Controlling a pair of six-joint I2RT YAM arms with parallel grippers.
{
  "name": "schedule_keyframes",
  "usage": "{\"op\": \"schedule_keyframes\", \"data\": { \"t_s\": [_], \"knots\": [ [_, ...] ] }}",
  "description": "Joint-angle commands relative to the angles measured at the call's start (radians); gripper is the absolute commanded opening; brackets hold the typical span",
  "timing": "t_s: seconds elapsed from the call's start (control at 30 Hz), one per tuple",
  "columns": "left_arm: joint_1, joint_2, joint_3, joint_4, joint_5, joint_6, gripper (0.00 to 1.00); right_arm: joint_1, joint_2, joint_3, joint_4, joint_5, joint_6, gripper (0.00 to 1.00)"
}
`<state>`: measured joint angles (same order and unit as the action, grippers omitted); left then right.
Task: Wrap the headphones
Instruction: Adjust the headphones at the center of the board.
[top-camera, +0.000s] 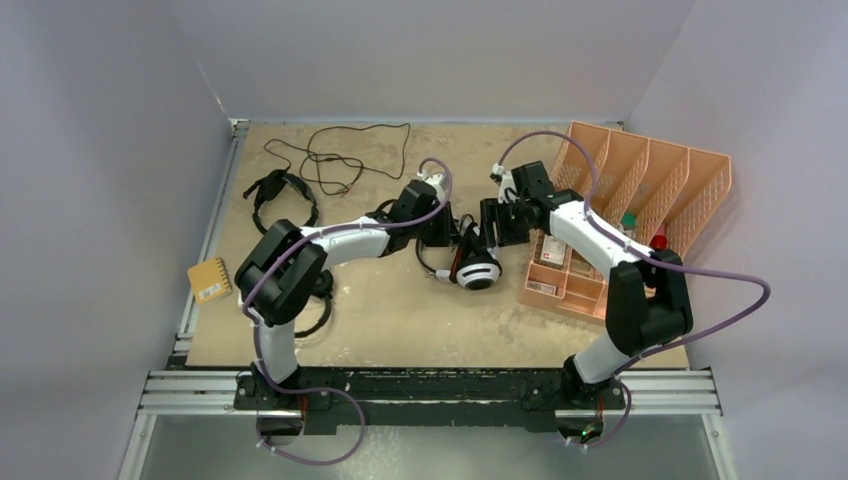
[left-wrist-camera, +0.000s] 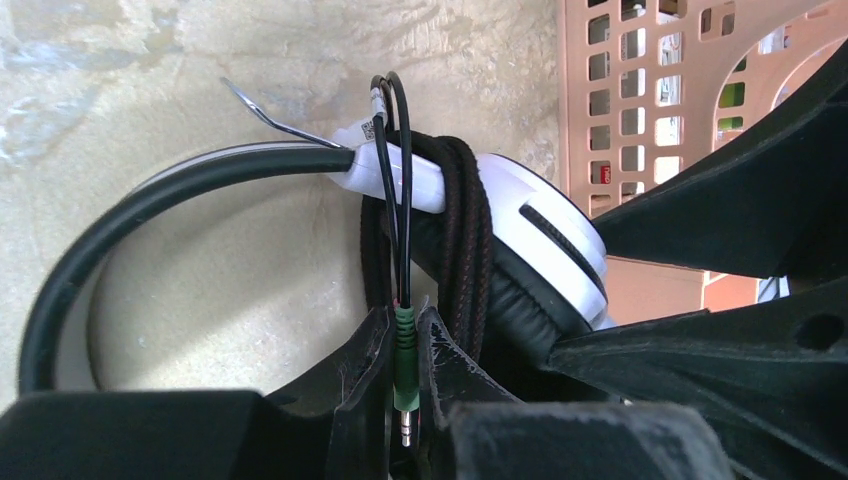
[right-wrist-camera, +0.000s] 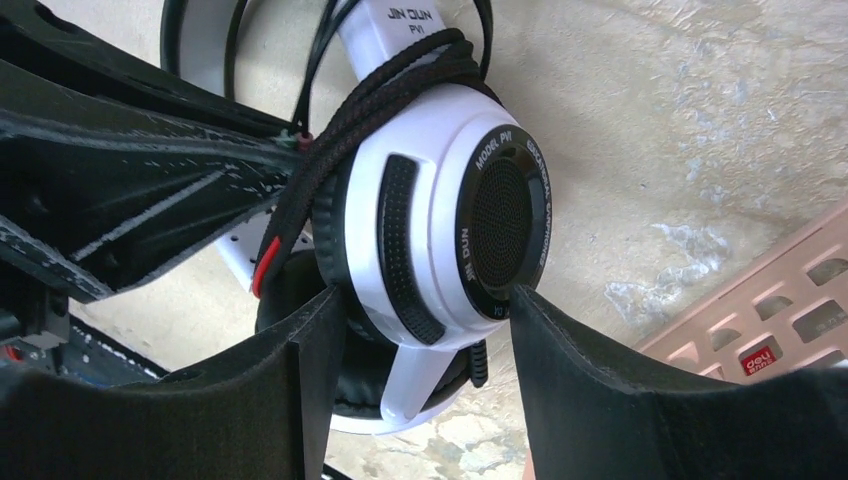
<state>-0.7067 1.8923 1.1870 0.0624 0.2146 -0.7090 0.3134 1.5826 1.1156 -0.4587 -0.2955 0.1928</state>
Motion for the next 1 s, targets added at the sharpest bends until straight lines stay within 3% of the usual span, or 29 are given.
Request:
{"op": "schedule_keyframes", "data": {
  "t_s": [0.0,0.33,0.57,0.8,0.97],
  "knots": [
    [-0.029,0.006,0.008,0.083,0.041,-0.04,0.05,0.038,-0.013,-0.011,0.011,0.044,-0.01,0.61],
    [-0.031,-0.018,-0.067,0.098,0.041,-0.051,0.09,0.043,-0.015,-0.006,0.04,0.079,0.031,0.48],
    [-0.031,-0.06,-0.063,0.036,0.006,0.007,0.1,0.043,-0.013,-0.009,0.047,0.079,0.028,0.46],
    [-0.04,-0.018,-0.066,0.096,0.152,0.0,0.06,0.044,-0.004,-0.011,0.069,0.067,0.038,0.43],
    [-0.04,-0.021,-0.053,0.022,0.097,0.049,0.09,0.044,-0.009,-0.013,0.07,0.073,0.037,0.42]
  ]
}}
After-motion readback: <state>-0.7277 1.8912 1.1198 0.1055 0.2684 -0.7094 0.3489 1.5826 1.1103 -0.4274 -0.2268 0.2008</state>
